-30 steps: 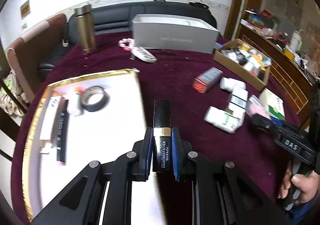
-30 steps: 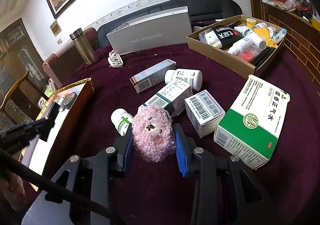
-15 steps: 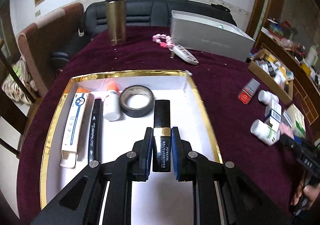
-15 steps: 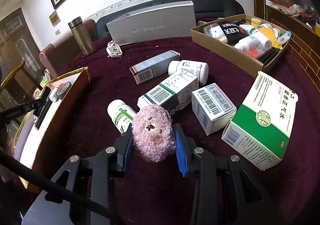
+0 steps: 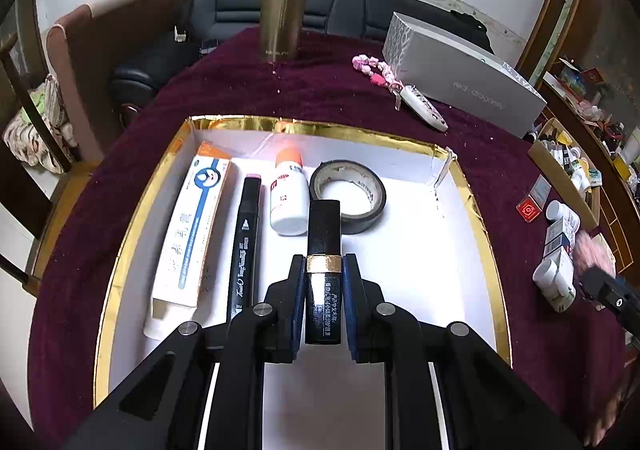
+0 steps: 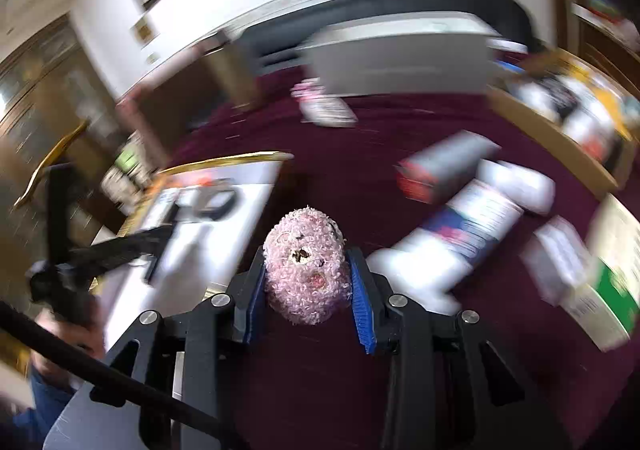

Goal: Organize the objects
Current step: 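Carry the black tube and pink plush over the white tray with both grippers, then lower the black tube and pink plush into the tray and open both grippers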

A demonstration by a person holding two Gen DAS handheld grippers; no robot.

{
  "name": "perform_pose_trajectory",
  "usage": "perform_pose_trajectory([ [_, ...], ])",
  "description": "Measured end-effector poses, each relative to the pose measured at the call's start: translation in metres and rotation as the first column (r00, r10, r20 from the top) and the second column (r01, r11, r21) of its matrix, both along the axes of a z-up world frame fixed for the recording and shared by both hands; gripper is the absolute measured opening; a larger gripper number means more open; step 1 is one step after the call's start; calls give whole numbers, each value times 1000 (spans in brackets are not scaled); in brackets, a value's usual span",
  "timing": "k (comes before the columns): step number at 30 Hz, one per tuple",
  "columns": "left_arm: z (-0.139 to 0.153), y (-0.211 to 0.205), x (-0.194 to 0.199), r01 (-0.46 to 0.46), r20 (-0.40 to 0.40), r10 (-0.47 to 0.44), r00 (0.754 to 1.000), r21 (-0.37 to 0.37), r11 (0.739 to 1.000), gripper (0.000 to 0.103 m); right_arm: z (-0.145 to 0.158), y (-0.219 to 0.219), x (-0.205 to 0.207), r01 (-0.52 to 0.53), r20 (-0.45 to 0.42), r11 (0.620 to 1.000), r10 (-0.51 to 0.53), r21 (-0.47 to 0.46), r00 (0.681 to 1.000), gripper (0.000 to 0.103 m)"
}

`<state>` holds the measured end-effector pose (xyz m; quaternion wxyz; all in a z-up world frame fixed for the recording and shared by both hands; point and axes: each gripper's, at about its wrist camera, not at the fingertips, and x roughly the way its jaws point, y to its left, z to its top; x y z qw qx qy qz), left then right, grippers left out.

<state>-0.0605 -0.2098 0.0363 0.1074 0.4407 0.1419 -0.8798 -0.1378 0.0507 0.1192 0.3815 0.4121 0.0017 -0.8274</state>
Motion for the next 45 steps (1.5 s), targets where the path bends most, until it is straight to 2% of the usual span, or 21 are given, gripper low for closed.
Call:
perform_pose_trajectory([
  [6, 0, -3, 1, 7, 3, -7, 1000, 8, 1000, 14, 8, -81, 15, -110, 1, 992, 110, 56, 994, 35],
  [8, 2, -4, 2, 1, -2, -1, 1000, -1, 1000, 14, 3, -91, 13, -117, 22, 991, 116, 60, 993, 35],
  [15, -1, -6, 2, -16, 31, 16, 999, -29, 999, 14, -29, -122, -10, -130, 180, 989, 115, 75, 977, 35],
  [22, -6, -6, -1, -9, 64, 11, 998, -29, 1000, 14, -51, -150, -19, -143, 257, 973, 94, 181, 962, 35],
  [24, -6, -6, -1, -10, 69, 12, 998, -28, 1000, 14, -51, -155, -20, -147, 241, 966, 93, 214, 966, 35],
  [38, -15, -11, -4, -37, 98, 38, 994, -16, 999, 14, -60, -182, -18, -157, 274, 964, 95, 214, 957, 35],
  [45, -16, -15, -4, -52, 101, 53, 994, -5, 999, 14, -60, -187, -16, -160, 242, 963, 106, 216, 964, 35],
])
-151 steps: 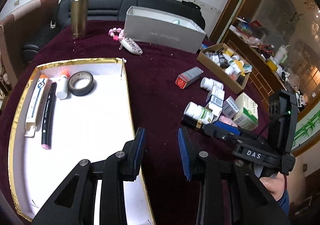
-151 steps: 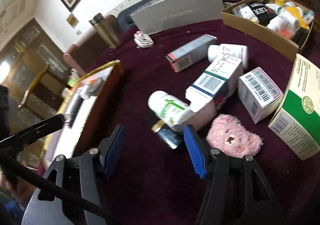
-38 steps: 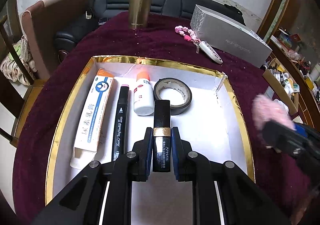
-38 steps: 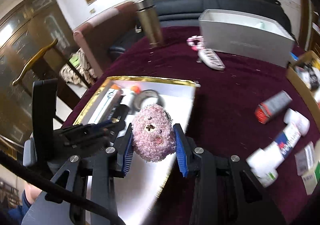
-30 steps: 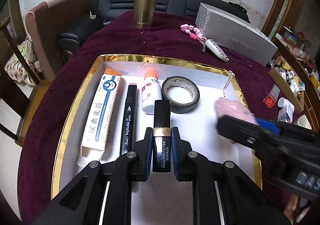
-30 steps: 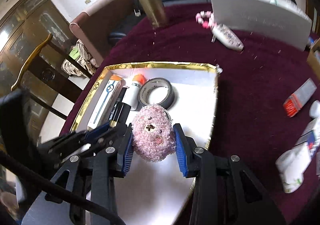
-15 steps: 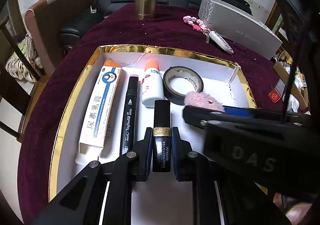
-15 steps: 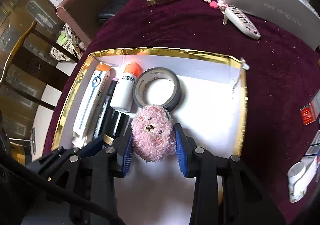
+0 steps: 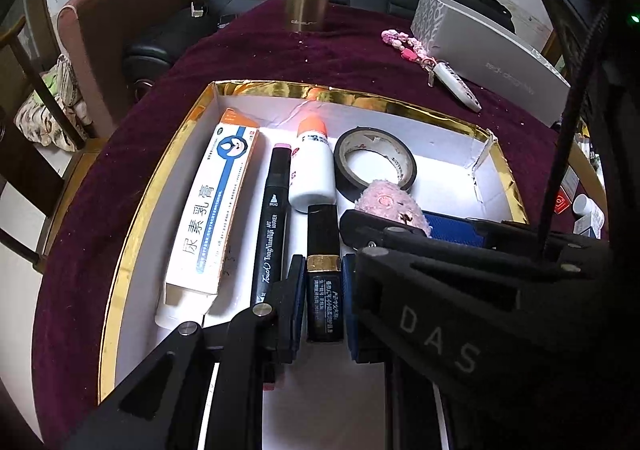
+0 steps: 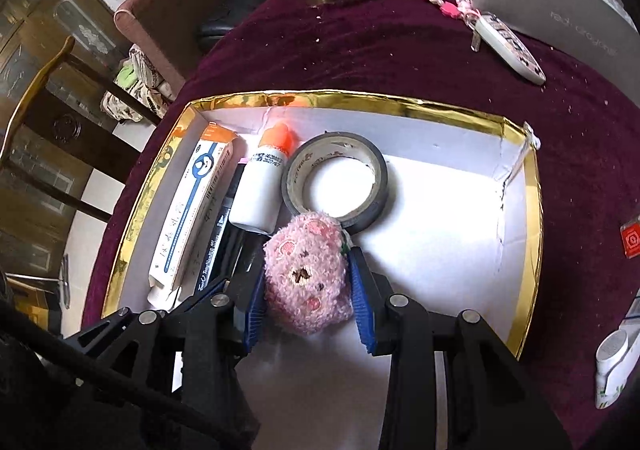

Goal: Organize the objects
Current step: 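Lower the black tube and pink plush into the tray and open both grippers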

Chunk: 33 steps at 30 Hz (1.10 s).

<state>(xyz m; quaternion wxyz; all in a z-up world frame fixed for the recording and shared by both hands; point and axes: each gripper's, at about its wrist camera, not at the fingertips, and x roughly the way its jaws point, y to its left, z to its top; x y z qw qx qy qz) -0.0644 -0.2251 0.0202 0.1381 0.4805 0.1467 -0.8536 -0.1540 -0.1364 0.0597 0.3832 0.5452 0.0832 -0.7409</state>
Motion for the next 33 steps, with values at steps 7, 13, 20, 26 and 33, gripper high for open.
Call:
perform_pose_trajectory([
  [7, -2, -5, 0, -8, 2, 7, 1000, 25, 1000, 14, 1, -1, 5, -13, -43, 1000, 13, 5, 999, 35],
  [13, -2, -7, -1, -11, -1, 12, 1000, 38, 999, 14, 0, -2, 7, -15, -66, 1000, 16, 11, 998, 35],
  [20, -2, -7, 0, -12, -1, 12, 1000, 39, 999, 14, 1, -2, 9, -15, -74, 1000, 15, 12, 997, 35],
  [26, -2, -8, 0, -14, -1, 14, 1000, 40, 999, 14, 1, -2, 11, -16, -81, 1000, 17, 12, 997, 36],
  [33, -2, -8, 0, -16, 2, 16, 1000, 39, 999, 14, 1, -2, 11, -21, -83, 1000, 22, 13, 996, 36],
])
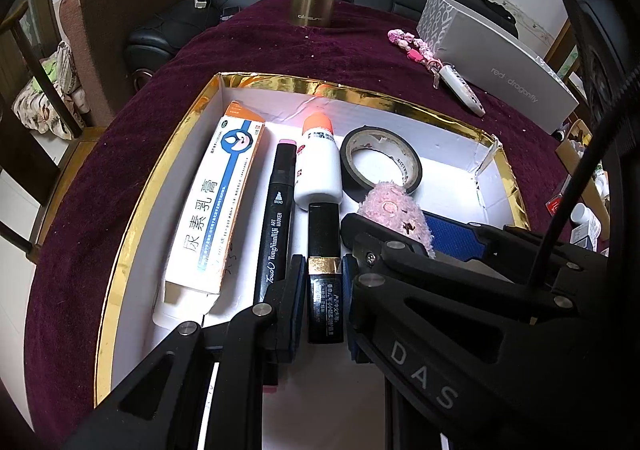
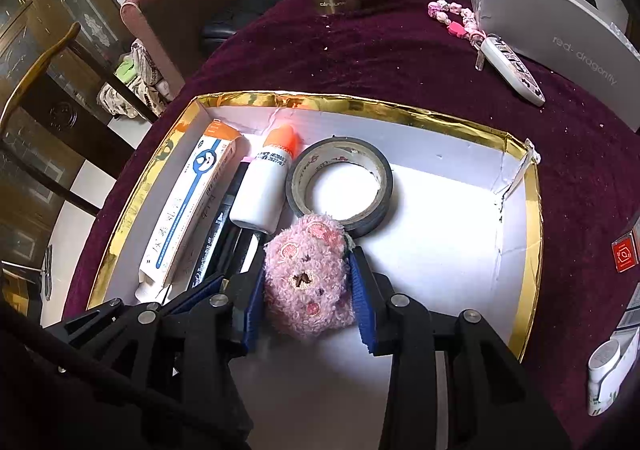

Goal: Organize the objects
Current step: 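Lower the black tube and pink plush into the tray and open both grippers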

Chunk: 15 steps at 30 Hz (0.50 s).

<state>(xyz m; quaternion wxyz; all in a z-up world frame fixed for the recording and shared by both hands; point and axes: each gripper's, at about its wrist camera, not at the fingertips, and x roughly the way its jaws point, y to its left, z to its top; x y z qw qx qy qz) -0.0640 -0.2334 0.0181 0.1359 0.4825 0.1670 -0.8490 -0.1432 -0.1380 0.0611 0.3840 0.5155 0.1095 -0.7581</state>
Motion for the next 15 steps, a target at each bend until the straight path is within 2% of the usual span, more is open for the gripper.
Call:
perform_pose_trajectory([
  [15, 4, 0, 1, -11, -23, 11, 1000, -12, 1000, 15, 7, 6, 1, 10, 8, 1000, -9, -29, 1000, 39],
])
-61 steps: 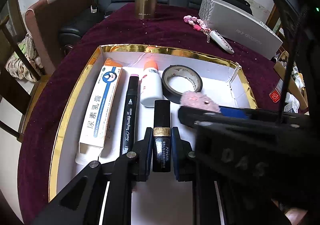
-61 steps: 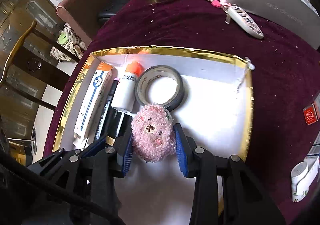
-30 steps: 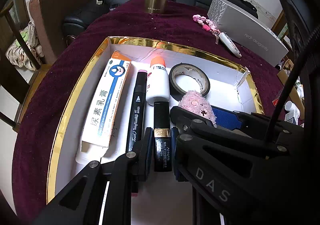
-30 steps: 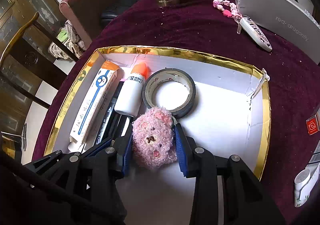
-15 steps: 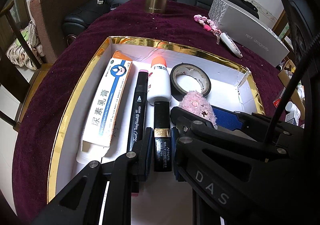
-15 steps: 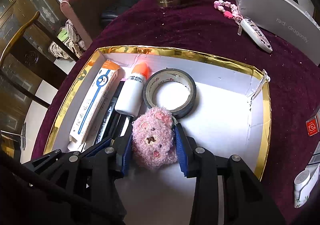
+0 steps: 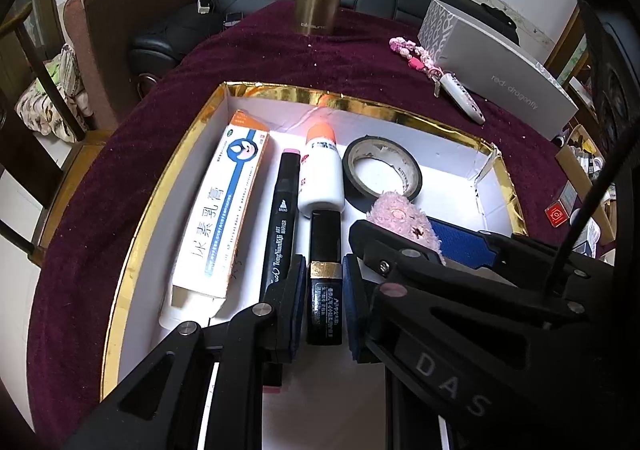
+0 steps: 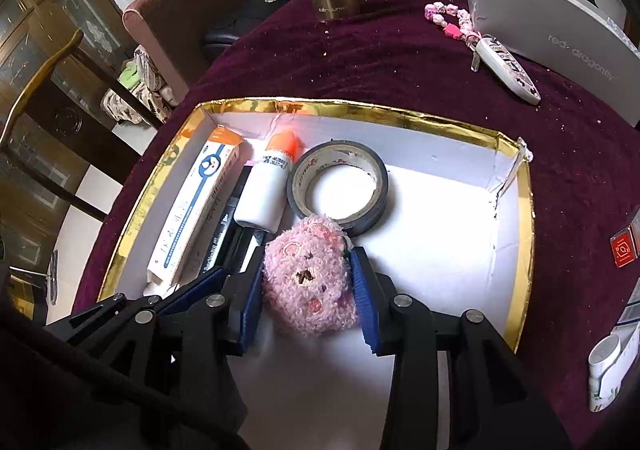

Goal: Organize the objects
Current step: 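Lower the black tube and pink plush into the tray and open both grippers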

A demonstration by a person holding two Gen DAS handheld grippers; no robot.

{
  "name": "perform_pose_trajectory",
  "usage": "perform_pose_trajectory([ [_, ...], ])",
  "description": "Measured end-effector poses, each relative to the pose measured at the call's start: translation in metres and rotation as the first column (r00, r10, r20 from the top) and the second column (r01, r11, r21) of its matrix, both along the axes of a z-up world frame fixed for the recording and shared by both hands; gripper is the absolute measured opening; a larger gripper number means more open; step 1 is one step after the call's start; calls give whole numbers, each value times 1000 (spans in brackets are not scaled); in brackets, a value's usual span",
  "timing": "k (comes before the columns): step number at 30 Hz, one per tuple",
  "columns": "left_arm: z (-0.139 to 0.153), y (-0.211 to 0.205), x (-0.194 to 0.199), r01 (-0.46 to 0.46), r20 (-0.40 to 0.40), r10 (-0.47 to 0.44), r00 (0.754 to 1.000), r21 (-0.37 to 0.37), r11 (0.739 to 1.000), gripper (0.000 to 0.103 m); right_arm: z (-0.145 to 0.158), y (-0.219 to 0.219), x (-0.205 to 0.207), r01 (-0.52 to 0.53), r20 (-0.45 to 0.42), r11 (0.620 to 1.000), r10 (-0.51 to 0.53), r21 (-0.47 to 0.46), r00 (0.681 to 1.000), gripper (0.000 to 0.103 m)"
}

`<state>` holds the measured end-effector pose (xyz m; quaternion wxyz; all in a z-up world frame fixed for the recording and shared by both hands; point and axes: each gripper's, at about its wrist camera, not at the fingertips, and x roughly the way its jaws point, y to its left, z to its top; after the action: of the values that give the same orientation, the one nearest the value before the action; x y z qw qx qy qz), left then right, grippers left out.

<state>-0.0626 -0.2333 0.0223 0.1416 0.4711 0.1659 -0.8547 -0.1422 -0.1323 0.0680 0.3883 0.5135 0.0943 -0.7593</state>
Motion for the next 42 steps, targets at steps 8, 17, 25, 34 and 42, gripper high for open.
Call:
perform_pose_trajectory([
  [8, 1, -1, 0, -3, -6, 3, 1000, -1, 1000, 15, 3, 2, 0, 2, -1, 1000, -2, -7, 1000, 42],
  [17, 3, -1, 0, -4, -11, 4, 1000, 8, 1000, 15, 2, 7, -4, 23, 28, 1000, -22, -18, 999, 49],
  [25, 8, -2, 3, -7, -39, 8, 999, 20, 1000, 15, 13, 14, 0, 20, 23, 998, -19, -60, 1000, 52],
  [34, 11, 3, 3, 11, -58, -10, 998, 15, 1000, 15, 19, 29, 1, 43, 25, 994, -41, -98, 999, 52],
  [42, 20, 11, 7, 33, -89, -33, 995, -1, 999, 16, 25, 54, 4, 89, 49, 976, -81, -197, 996, 55],
])
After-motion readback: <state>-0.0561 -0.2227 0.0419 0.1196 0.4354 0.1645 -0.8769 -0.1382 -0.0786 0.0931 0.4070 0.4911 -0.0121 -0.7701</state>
